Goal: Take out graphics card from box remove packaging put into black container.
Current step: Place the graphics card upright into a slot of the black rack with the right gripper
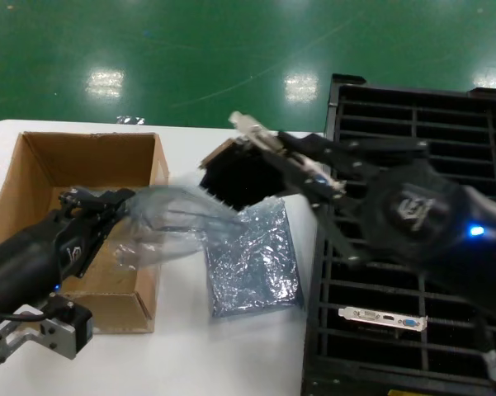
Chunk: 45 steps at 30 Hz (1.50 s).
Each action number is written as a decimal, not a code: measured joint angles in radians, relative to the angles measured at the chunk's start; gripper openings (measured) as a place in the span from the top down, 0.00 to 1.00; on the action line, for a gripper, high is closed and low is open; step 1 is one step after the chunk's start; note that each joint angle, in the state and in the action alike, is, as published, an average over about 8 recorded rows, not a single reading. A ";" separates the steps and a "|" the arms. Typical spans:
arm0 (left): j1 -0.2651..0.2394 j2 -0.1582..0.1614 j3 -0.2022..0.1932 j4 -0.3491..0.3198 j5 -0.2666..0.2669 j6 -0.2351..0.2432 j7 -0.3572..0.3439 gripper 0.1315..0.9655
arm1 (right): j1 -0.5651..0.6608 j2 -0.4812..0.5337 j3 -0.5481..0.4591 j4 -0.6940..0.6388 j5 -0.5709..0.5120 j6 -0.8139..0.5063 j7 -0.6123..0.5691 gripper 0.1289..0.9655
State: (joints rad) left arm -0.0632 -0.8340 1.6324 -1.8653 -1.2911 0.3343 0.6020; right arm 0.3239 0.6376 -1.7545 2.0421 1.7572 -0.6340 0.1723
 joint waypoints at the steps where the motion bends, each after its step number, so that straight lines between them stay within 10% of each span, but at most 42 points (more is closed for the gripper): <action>1: 0.000 0.000 0.000 0.000 0.000 0.000 0.000 0.99 | -0.016 0.011 0.025 0.005 0.023 -0.005 -0.009 0.93; 15: 0.000 0.000 0.000 0.000 0.000 0.000 0.000 0.99 | -0.316 0.144 0.308 0.015 0.062 0.030 -0.137 0.93; 45: 0.000 0.000 0.000 0.000 0.000 0.000 0.000 0.99 | -0.226 0.180 0.139 -0.008 -0.187 0.048 -0.079 0.93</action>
State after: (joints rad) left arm -0.0632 -0.8340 1.6324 -1.8653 -1.2911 0.3343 0.6020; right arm 0.0974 0.8177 -1.6157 2.0344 1.5701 -0.5859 0.0936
